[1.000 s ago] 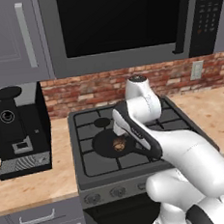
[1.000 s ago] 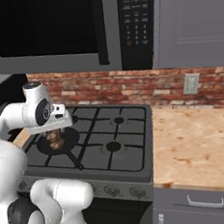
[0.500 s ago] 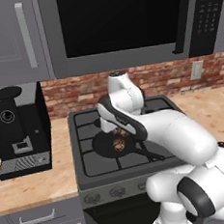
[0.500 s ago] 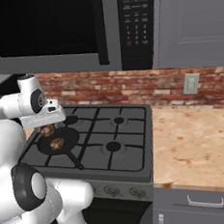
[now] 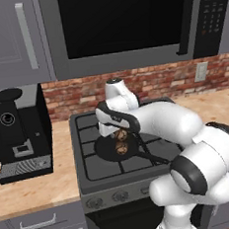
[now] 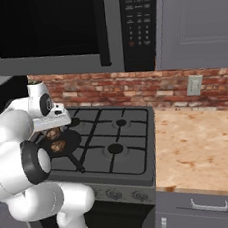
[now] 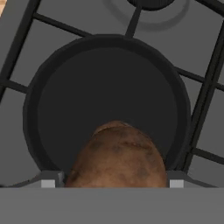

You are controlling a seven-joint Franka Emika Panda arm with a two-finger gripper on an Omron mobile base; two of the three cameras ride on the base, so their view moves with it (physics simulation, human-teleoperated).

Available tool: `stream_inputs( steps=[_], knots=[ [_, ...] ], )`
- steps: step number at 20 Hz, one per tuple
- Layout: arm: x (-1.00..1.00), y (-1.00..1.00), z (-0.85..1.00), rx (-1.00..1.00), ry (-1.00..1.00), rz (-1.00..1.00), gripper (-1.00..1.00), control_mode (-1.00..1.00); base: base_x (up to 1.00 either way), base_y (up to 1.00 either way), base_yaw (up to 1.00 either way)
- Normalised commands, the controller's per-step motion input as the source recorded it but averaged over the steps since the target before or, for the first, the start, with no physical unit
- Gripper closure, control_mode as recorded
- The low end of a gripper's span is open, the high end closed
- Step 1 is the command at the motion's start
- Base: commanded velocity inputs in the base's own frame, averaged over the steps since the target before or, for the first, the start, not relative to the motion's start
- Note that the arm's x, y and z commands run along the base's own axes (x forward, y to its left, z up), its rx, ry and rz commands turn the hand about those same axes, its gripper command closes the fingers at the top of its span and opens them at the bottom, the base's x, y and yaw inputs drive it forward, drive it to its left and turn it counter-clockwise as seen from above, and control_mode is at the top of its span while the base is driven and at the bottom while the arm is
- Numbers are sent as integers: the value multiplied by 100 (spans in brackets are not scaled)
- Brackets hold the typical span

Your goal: Put the potato and potato in the pan. Then turn on the front left burner and set the heat to medium.

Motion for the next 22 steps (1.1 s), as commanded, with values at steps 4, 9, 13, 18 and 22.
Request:
stream_inputs(
  steps=[4, 9, 13, 18, 22],
  knots=[
    [21, 18, -12, 0, 0, 0, 100, -100, 0, 0, 0],
    [0, 13, 0, 1, 0, 0, 100, -100, 0, 0, 0],
    [0, 0, -7, 0, 1, 0, 100, -100, 0, 0, 0],
    [0, 0, -24, 0, 3, 0, 100, -100, 0, 0, 0],
    [3, 0, -17, 0, 0, 0, 100, -100, 0, 0, 0]
  ],
)
